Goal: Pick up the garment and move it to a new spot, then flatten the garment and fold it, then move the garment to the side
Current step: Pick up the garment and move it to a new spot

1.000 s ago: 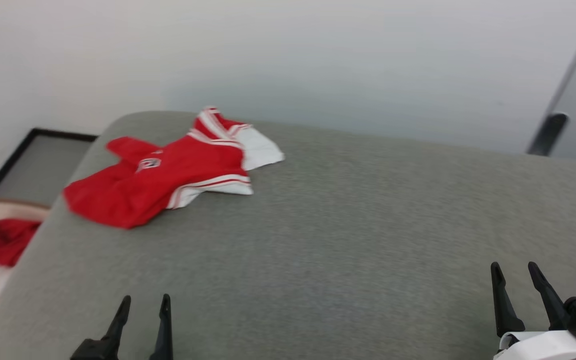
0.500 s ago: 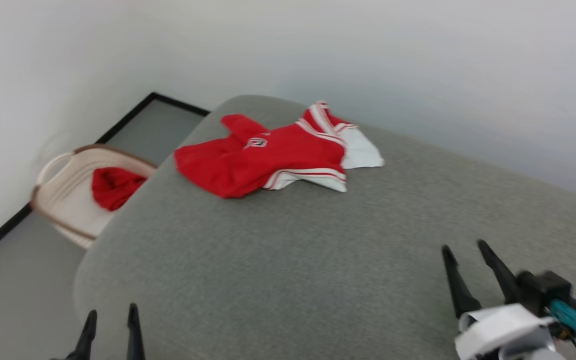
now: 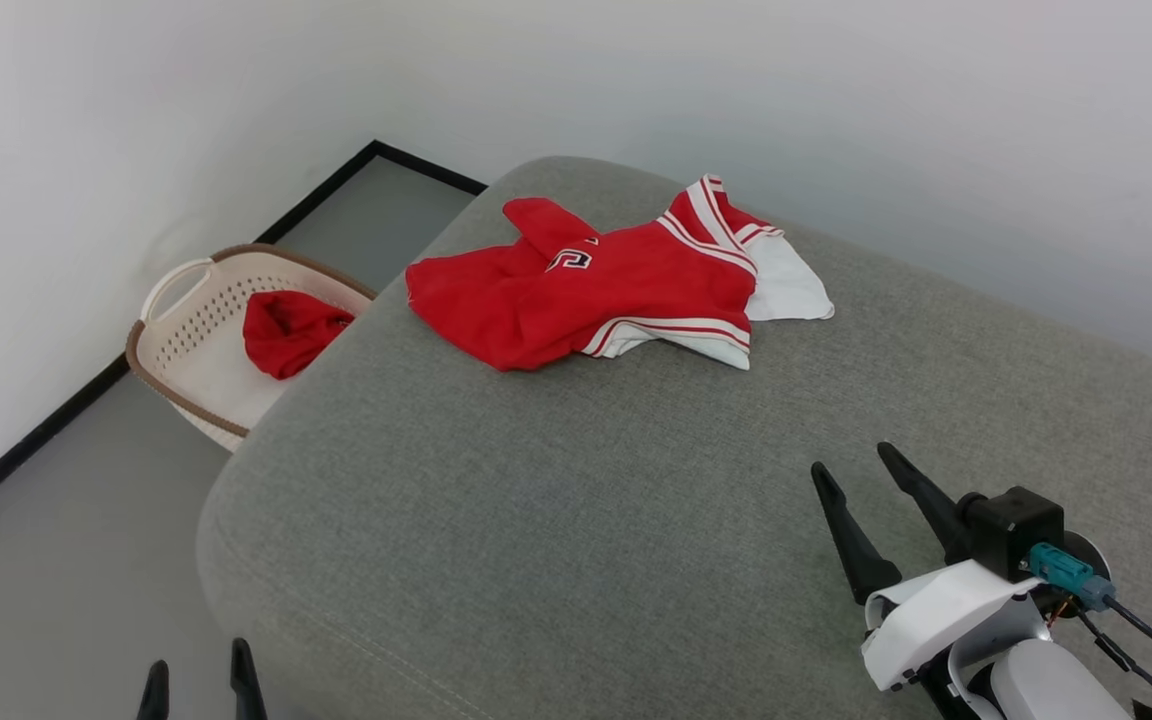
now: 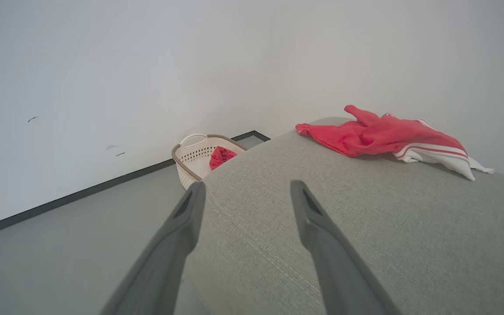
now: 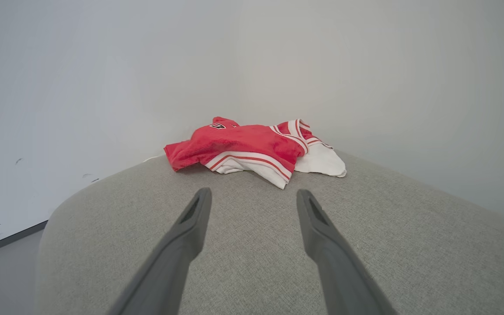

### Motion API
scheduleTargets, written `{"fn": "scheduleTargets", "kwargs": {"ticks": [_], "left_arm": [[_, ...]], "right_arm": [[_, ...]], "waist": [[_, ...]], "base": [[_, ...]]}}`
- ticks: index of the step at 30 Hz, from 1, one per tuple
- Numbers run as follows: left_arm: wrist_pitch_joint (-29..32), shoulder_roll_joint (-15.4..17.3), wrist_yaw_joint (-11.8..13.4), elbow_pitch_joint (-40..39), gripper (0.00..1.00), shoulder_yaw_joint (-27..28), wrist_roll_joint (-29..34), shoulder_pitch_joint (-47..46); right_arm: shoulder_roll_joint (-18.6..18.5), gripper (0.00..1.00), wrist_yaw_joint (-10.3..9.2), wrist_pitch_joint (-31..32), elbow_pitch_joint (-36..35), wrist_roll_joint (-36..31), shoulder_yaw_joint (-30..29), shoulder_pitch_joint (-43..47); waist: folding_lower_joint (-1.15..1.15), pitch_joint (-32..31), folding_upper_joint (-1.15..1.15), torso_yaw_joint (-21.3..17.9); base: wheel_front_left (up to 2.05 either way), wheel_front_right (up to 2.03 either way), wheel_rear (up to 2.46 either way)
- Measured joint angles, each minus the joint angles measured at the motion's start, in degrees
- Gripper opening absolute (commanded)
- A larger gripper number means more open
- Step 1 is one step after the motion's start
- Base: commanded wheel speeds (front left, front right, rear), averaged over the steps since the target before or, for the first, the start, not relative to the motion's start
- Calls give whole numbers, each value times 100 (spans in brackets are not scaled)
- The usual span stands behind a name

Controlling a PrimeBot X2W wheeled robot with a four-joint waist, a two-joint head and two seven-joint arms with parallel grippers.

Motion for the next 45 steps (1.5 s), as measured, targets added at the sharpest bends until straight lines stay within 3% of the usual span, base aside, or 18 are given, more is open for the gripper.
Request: {"fn": "scheduleTargets", "kwargs": {"ticks": [4, 6, 12, 17, 23, 27, 31, 36, 38, 45], "left_arm": [[0, 1, -52, -67, 100, -80, 4, -24], [0, 2, -198, -33, 100, -120, 69, -138], [1, 416, -614, 302, 100, -437, 336, -1010], [155, 978, -848, 678, 100, -808, 345, -2544], [334, 1803, -926, 1514, 100, -992, 25, -4562], [566, 2470, -927, 2673, 100, -1499, -697, -5980], [705, 2874, -926, 3550, 100, -2049, -1039, -6815], [926, 2910, -939, 4192, 100, -2811, -1448, -7363], [1393, 2954, -940, 4530, 100, -3382, -1968, -7622], [3014, 3232, -940, 4883, 100, -4425, -3321, -7769]], "right_arm": [[-18, 100, 0, -64, 58, 101, 23, 2], [-29, 100, 0, -92, 71, 138, -38, 46], [-48, 100, 0, -134, -24, 13, -369, 345], [-52, 100, 0, -137, -433, -254, -579, 570], [-131, 100, 0, 41, -914, -470, -318, -7], [-91, 100, 0, 8, -995, -482, -31, -592], [-33, 100, 0, -63, -922, -480, 188, -900], [-19, 100, 0, -113, -817, -475, 279, -984], [-14, 100, 0, -122, -787, -474, 333, -1037], [-10, 100, 0, -143, -904, -515, 500, -1179]], "waist": [[0, -21, 0, -20], [0, -33, 0, -41], [0, -50, 0, -143], [0, -7, 0, -310], [0, 293, 0, -576], [0, 689, 0, -932], [0, 1054, 0, -1342], [0, 1431, 0, -1764], [0, 1688, 0, -2017], [0, 2125, 0, -2492]], "base": [[0, 0, 0], [0, 0, 0], [0, 0, 0], [0, 0, 0], [0, 0, 0], [0, 0, 0], [0, 0, 0], [0, 0, 0], [0, 0, 0], [0, 0, 0]]}}
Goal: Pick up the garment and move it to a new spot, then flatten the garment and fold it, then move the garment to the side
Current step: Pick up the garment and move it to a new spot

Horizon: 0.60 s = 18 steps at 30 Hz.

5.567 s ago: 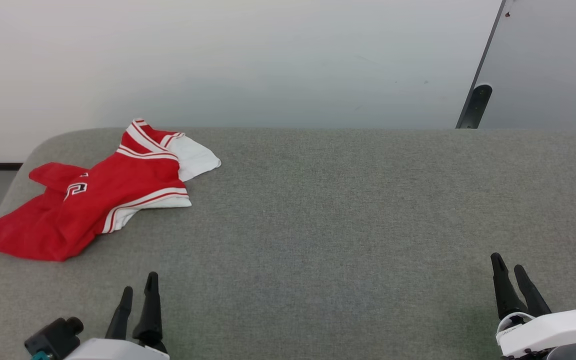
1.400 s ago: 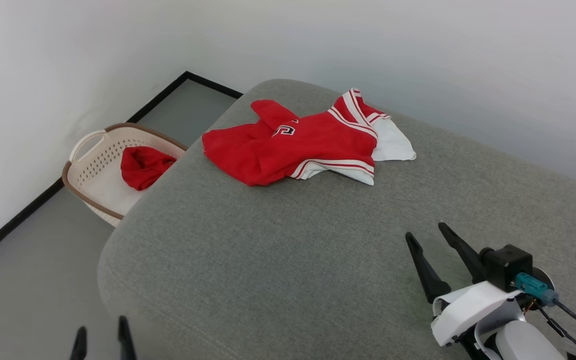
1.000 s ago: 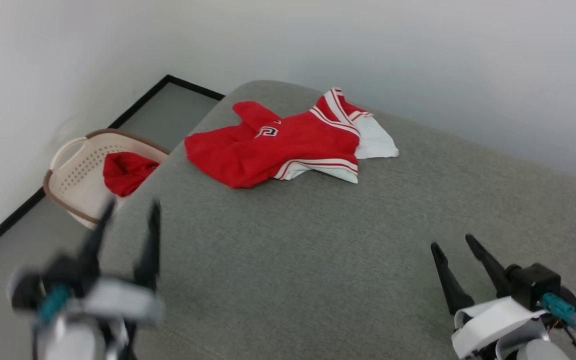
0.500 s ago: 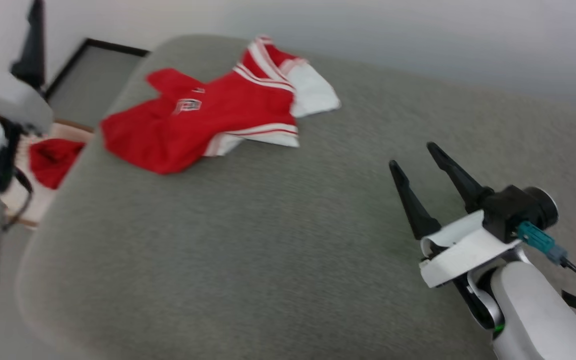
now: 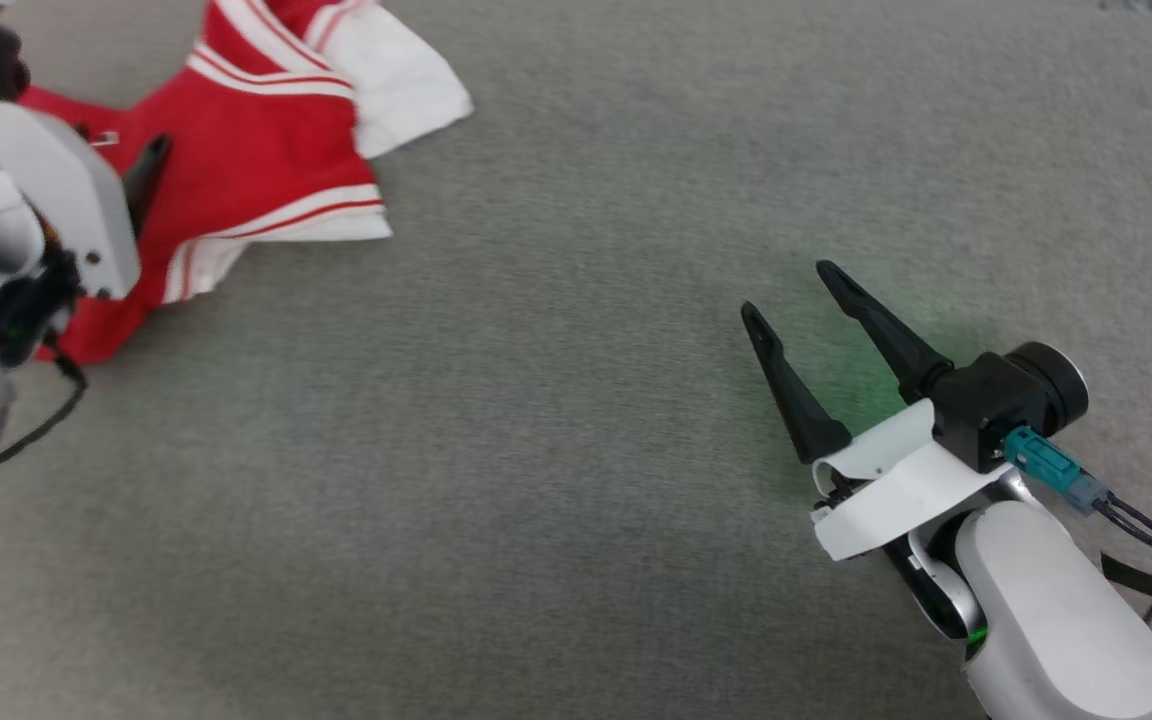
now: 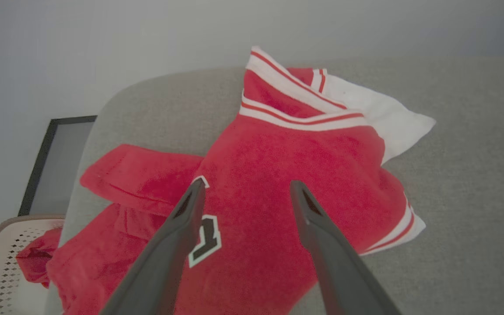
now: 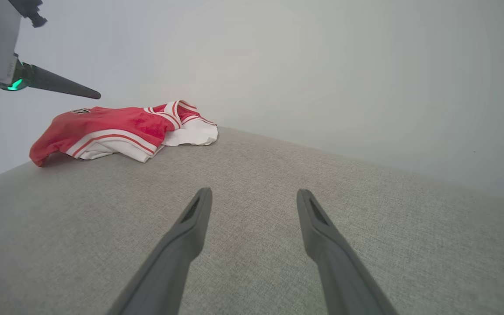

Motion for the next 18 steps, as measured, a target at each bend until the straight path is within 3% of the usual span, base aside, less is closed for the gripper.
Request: {"fn": "scheduleTargets", "kwargs": {"ticks": [7, 18], "left_arm": [[701, 379, 0, 450, 100, -364, -727, -52], [747, 514, 5, 775, 100, -460, -1429, -207]], "right_arm": [[26, 100, 0, -3, -253, -19, 204, -143], [-14, 100, 0, 81, -825, -215, 231, -141]], "waist": [[0, 267, 0, -393], [0, 766, 0, -765]], "base": [[0, 0, 0], [0, 0, 0]]}}
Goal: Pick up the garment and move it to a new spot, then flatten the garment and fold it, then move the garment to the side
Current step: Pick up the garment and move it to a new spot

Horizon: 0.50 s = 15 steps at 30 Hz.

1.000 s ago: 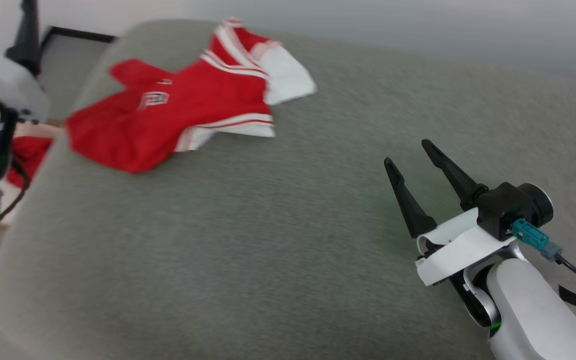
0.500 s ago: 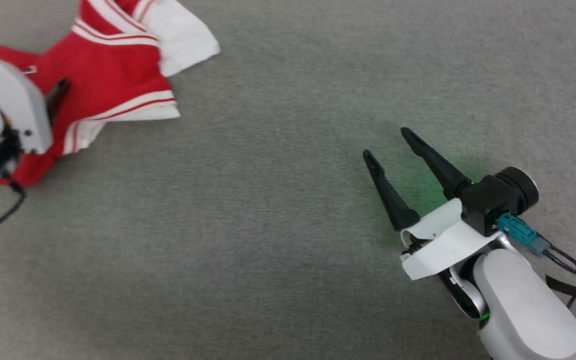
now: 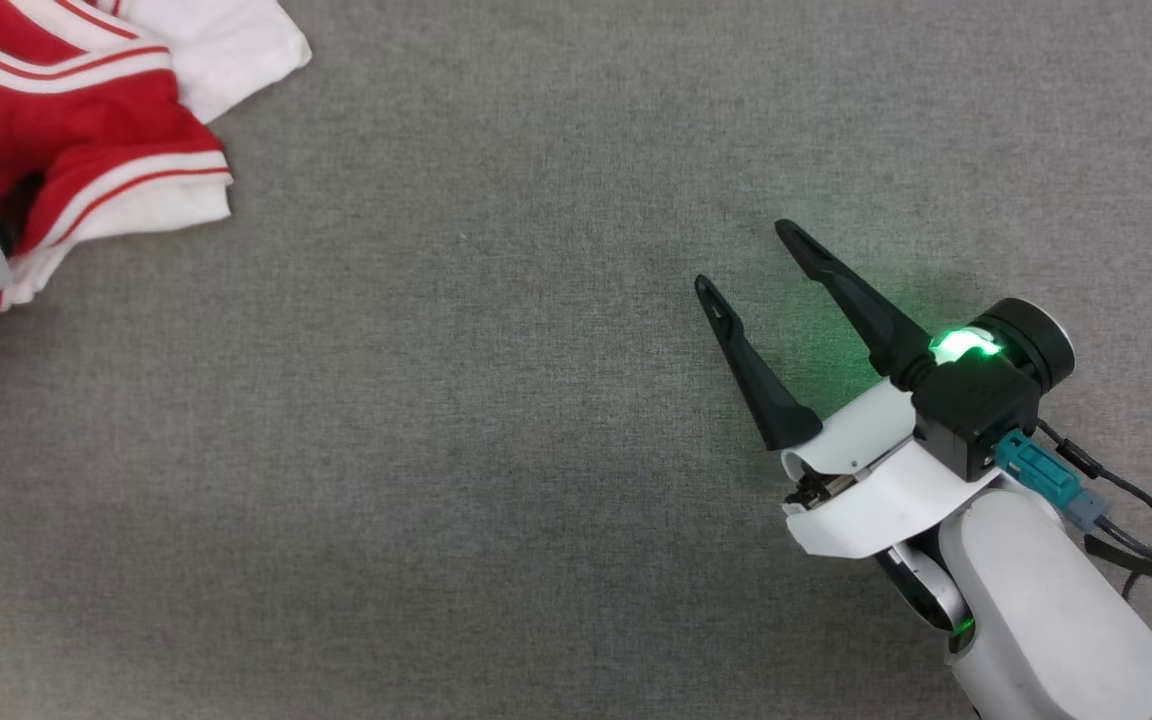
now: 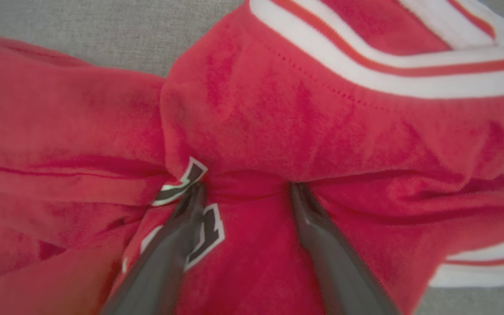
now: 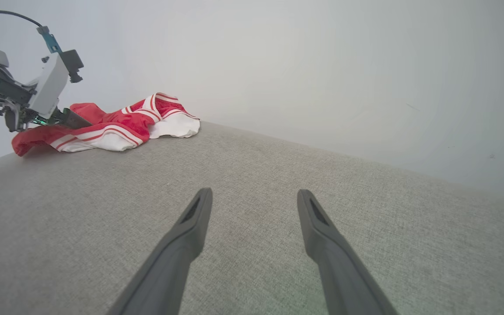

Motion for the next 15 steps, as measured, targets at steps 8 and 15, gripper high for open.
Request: {"fn": "scheduleTargets", "kwargs": {"ticks": [8, 15], "left_arm": [[-264, 11, 16, -167, 0, -282, -263, -52], [-712, -144, 19, -102, 0, -327, -682, 46]], "right_arm": [[20, 100, 0, 110, -200, -44, 25, 2], [57, 100, 0, 93, -79, 23, -29, 94]], "waist": [[0, 111, 0, -2], [0, -152, 0, 45]], "base": [[0, 0, 0], [0, 0, 0]]}}
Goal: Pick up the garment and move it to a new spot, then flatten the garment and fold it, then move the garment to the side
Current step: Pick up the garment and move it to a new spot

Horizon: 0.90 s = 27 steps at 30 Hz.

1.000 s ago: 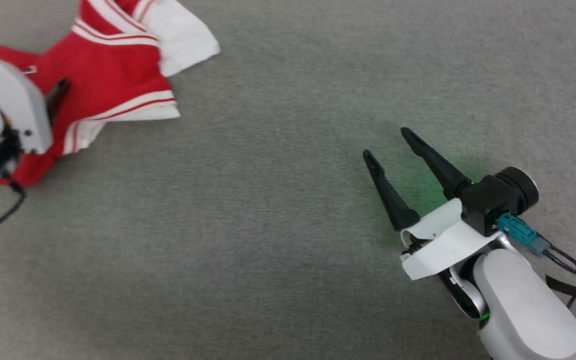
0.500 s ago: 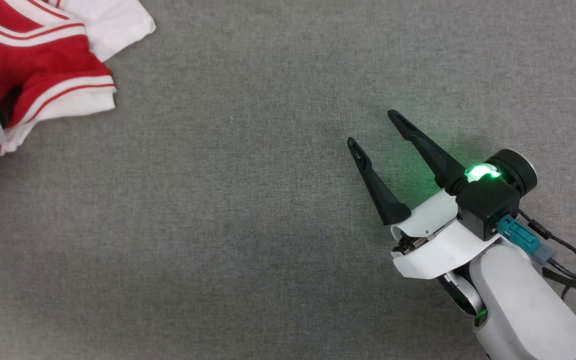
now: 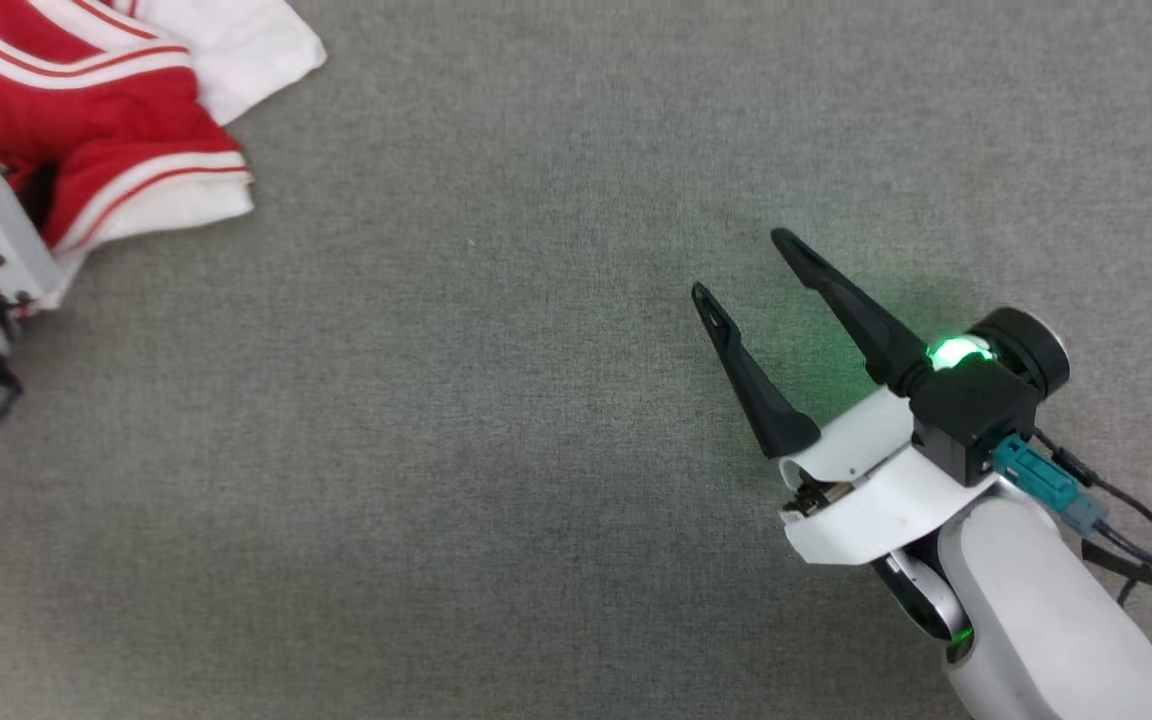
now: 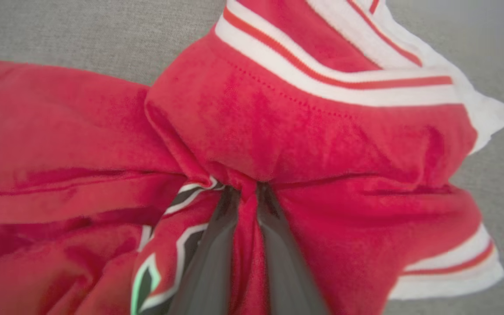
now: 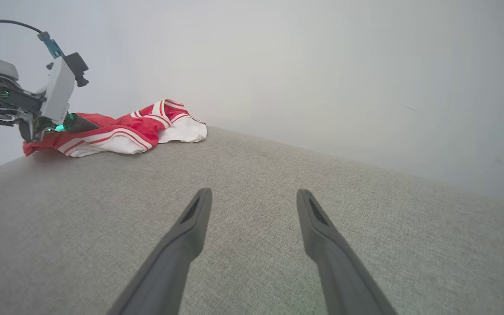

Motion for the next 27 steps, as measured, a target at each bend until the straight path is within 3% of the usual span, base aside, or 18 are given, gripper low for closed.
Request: {"fn": "scheduleTargets", "kwargs": {"ticks": [6, 14, 19, 27], "left_arm": [[-143, -170, -10, -511, 0, 80, -582, 101], [36, -182, -10, -1850, 0, 198, -1469, 293], [263, -356, -10, -2698, 0, 213, -1896, 350], [219, -1102, -10, -3512, 0, 86, -2076, 351]], "right_arm": [[92, 100, 0, -89, 179, 167, -191, 274], [277, 100, 0, -153, 345, 293, -600, 673], [393, 100, 0, -172, 355, 315, -921, 910], [611, 100, 0, -178, 88, 346, -1581, 1198]], "waist": [[0, -383, 0, 55], [0, -950, 0, 105], [0, -1228, 0, 58], [0, -1370, 0, -241]], "base": [[0, 0, 0], [0, 0, 0], [0, 0, 0], [0, 0, 0]]}}
